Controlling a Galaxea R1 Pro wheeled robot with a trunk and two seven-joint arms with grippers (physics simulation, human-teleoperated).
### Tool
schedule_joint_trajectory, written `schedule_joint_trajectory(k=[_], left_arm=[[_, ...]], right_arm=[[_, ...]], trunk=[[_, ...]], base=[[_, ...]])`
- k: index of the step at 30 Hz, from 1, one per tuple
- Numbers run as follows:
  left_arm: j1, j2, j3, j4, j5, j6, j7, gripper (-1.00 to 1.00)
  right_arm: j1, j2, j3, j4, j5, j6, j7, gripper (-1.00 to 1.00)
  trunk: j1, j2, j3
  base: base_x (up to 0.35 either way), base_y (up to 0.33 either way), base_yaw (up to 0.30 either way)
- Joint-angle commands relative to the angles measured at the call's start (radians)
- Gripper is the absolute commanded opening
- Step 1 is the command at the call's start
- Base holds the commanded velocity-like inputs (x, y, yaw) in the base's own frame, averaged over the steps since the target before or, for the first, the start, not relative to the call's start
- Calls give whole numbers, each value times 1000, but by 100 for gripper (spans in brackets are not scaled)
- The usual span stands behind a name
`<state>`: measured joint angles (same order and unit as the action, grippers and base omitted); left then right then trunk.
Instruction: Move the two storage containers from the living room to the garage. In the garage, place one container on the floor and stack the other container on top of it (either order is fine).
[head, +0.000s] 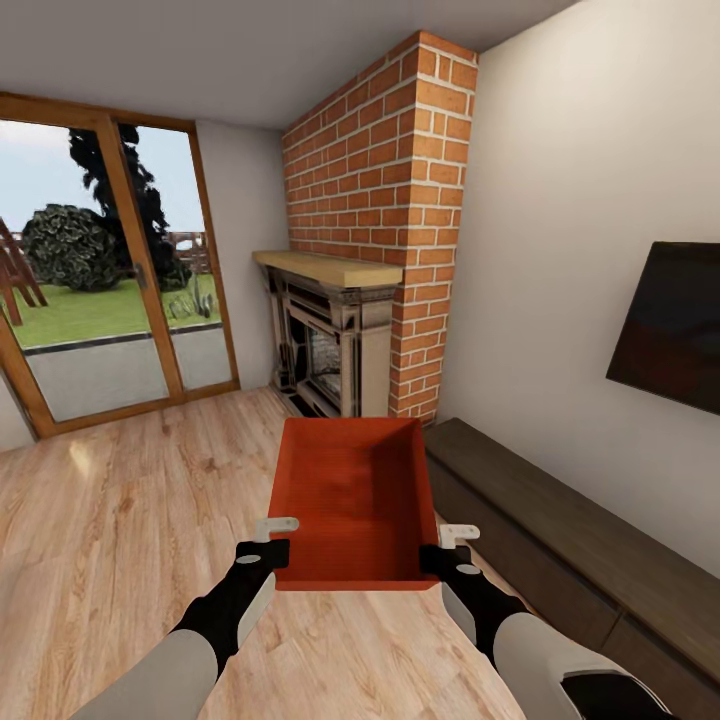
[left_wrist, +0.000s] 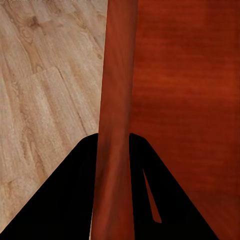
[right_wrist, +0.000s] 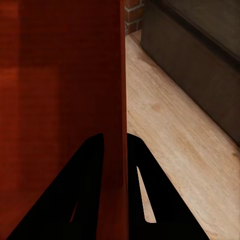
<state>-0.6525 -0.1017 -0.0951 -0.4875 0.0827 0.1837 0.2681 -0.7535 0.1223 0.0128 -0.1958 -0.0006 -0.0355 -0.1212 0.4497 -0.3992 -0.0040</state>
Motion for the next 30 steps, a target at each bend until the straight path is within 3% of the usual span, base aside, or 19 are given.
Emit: schedule_joint_trajectory(k=[1,16,30], left_arm=[[0,2,-5,1,8,8,52,-100],[1,2,-5,1,8,8,52,-100],[0,2,-5,1,8,7,52,-100]], right_arm=[[-1,-12,-14,-2,11,-53,-63,-100],[-1,-11,-16,-2,8,-48,-64,-100],[-1,-10,-14,-2,10,-44,-64,-100]], trunk=[[0,-1,0],[0,-1,0],[0,-1,13]], base=[[0,0,0],[0,0,8],[0,0,231]])
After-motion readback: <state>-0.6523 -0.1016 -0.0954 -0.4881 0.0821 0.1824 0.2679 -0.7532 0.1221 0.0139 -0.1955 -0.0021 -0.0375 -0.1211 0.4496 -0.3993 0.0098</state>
